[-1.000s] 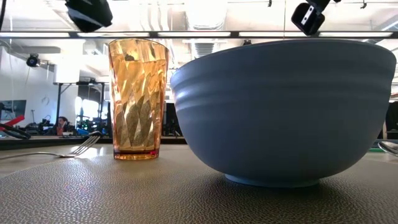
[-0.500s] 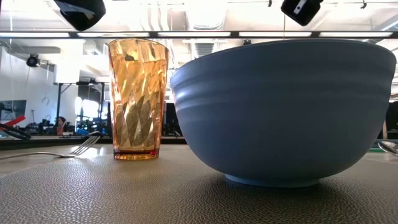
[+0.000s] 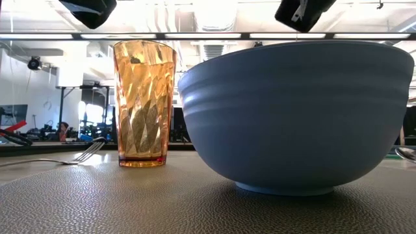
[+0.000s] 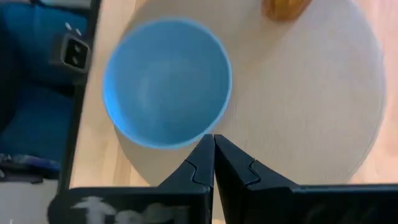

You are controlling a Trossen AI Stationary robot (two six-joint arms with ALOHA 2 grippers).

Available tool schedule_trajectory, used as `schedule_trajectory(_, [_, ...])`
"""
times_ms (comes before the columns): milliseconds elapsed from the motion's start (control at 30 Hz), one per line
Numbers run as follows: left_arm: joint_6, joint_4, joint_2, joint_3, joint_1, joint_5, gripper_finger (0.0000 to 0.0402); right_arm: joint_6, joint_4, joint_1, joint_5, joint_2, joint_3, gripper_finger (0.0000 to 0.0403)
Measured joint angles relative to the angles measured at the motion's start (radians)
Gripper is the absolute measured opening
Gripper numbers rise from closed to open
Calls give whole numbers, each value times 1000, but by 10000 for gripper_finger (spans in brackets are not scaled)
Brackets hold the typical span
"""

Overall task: Pick & Place Utensil
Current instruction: Move the bowl to the center of the place mat

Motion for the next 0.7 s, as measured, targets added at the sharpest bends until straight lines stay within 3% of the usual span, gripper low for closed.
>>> schedule_trajectory(167, [2,1,0,-1,0,0,159,-5,-33,2,-12,99,70,18])
schedule_trajectory(500, [-13,9,0,-41,0,1,159,-19,-72,2,-7,245,171,110])
schedule_trajectory(700, [-59,9,0,-51,0,1,159,-17,-50,1,-5,285,187,142])
